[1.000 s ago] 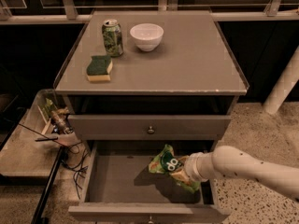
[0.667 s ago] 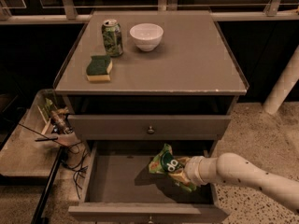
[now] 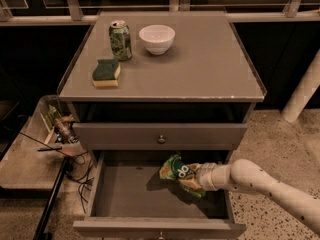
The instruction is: Place green rice chip bag into middle drawer
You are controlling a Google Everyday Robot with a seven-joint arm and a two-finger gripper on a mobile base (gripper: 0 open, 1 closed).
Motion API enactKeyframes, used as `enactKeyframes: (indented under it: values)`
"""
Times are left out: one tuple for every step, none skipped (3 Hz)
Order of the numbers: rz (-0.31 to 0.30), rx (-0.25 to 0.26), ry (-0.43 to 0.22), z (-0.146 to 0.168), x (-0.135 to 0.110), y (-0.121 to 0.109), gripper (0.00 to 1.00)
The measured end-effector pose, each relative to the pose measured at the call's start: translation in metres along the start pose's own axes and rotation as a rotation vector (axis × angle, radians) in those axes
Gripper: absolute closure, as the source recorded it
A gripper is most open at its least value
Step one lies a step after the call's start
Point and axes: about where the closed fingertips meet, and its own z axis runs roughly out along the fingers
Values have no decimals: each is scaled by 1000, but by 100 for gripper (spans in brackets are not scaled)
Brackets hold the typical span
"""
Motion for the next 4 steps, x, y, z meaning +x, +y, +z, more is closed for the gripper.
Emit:
enactKeyframes:
  values:
    - [-19, -27, 15, 32, 1, -12, 100]
    - [-37, -48, 41, 53, 4, -9, 100]
    - [-62, -58, 70, 59, 10, 0, 100]
    - [-62, -59, 70, 59, 11, 1, 82]
